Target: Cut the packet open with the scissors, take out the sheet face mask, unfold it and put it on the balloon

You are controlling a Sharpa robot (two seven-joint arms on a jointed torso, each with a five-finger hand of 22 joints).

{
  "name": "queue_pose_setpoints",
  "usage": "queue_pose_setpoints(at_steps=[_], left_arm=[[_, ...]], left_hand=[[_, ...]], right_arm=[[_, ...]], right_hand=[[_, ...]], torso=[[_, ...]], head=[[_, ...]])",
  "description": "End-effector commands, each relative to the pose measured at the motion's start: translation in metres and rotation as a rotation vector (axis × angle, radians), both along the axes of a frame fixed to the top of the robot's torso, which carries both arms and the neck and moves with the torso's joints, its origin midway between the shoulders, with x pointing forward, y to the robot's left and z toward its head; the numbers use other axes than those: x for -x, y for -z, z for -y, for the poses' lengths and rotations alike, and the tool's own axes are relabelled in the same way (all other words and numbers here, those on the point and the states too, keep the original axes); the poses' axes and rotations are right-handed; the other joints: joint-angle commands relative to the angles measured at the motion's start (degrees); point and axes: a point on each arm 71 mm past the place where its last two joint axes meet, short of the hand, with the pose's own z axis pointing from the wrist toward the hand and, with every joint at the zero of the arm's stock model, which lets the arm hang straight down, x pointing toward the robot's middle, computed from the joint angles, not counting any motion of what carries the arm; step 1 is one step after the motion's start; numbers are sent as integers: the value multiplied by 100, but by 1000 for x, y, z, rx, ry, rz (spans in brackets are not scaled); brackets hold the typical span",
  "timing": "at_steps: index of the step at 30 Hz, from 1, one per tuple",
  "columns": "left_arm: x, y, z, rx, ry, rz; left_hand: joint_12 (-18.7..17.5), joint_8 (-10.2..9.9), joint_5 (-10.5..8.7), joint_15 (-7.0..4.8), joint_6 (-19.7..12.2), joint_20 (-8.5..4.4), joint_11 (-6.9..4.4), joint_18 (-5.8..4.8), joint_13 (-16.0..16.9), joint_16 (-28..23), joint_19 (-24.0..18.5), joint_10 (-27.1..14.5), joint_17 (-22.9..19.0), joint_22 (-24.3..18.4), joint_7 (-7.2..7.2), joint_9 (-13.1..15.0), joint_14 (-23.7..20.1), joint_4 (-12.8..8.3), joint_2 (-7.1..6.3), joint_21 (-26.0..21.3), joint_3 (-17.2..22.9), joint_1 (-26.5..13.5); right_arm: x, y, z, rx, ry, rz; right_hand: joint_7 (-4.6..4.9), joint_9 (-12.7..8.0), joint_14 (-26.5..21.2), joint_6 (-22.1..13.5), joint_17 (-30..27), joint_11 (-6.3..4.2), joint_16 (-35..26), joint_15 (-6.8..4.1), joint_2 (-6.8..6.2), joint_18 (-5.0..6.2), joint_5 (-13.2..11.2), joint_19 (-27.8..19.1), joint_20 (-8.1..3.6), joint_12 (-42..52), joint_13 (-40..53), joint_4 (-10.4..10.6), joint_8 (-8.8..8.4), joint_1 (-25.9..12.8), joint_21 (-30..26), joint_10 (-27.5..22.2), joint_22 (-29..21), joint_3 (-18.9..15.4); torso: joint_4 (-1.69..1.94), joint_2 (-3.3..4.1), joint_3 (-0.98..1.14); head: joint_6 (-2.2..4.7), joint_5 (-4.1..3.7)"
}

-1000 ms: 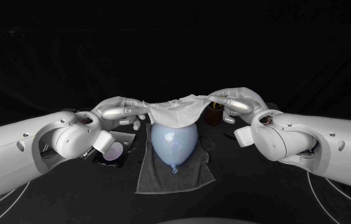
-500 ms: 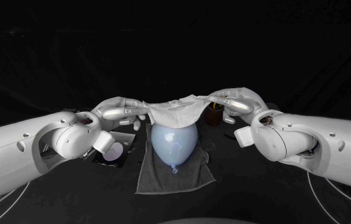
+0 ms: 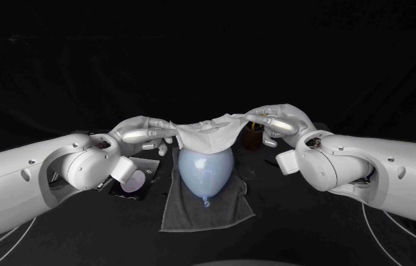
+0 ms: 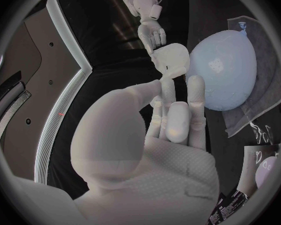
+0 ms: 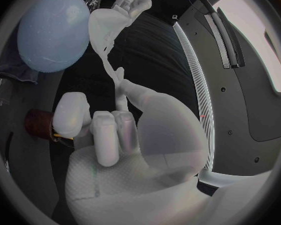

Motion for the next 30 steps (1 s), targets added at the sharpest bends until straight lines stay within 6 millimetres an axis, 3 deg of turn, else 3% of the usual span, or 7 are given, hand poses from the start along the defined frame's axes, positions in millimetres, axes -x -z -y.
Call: queue_pose_setpoints(at_steps=[1,8,12,16,21,24,30], left_arm=[[0,-1,3,16,15,8],[-2,-1,7,18,18,14],[-2,-1,9,20,21,16],[-2,-1,10,21,22,18],[-3,-1,11,22,20,21],[-3,-1,11,21,15,21],[-5,0,11,12,-3,23]], left_hand=[[35,17,19,9,6,-10,-6,60,0,25,-39,-6,4,8,37,117,10,-31,70,37,-3,-3],[34,-30,19,24,-55,-1,14,59,1,33,-50,-71,10,18,60,105,9,-58,90,52,6,-8],[36,-35,19,26,-61,0,17,59,2,33,-52,-78,7,19,63,103,8,-60,93,54,6,-9],[16,-58,19,42,-76,12,35,57,-3,22,-69,-166,-36,26,77,98,-19,-76,103,63,9,-23],[-64,-160,17,95,-187,58,89,50,-31,-14,-132,-402,-165,26,118,60,-111,-35,98,53,-36,-149],[-112,-250,15,153,-270,109,145,42,-48,-68,-209,-563,-330,-1,147,13,-232,125,6,-4,-212,-415],[-259,-367,15,312,-397,274,297,39,-120,-532,-485,-1019,-1523,-169,239,-75,-1123,522,-336,-316,-913,-887]], right_arm=[[-2,-4,-2,-4,-13,24],[-8,-11,-5,-3,-15,42],[-10,-13,-7,-3,-18,48],[-11,-14,-9,-4,-21,50],[-12,-14,-10,-5,-23,54],[-13,-15,-11,-5,-24,57],[-14,-18,-11,-5,-23,65]], right_hand=[[-2,232,598,17,1505,-48,20,-56,56,110,26,26,-2,20,1421,-14,40,17,-7,553,513,2],[-2,232,598,17,1505,-48,20,-56,56,110,26,26,-2,20,1421,-14,40,17,-7,553,513,2],[-2,232,598,17,1505,-48,20,-56,56,110,26,26,-2,20,1421,-14,40,17,-7,553,513,2],[-1,234,598,12,1505,-48,20,-56,61,109,25,28,-3,17,1419,-25,45,7,-1,552,516,7],[-1,234,598,12,1505,-48,20,-56,61,109,25,28,-3,17,1419,-25,45,7,-1,552,516,7],[-1,234,598,12,1505,-48,20,-56,61,109,25,28,-3,17,1419,-25,45,7,-1,552,516,7],[-1,234,598,12,1505,-48,20,-56,61,109,25,28,-3,17,1419,-25,45,7,-1,552,516,7]], torso=[[0,2,-4],[5,4,-8],[2,4,-7],[1,4,-3],[2,5,-2],[-3,4,0],[-1,2,0]], head=[[16,-37],[51,-98],[49,-76],[37,-7],[31,3],[29,9],[31,33]])
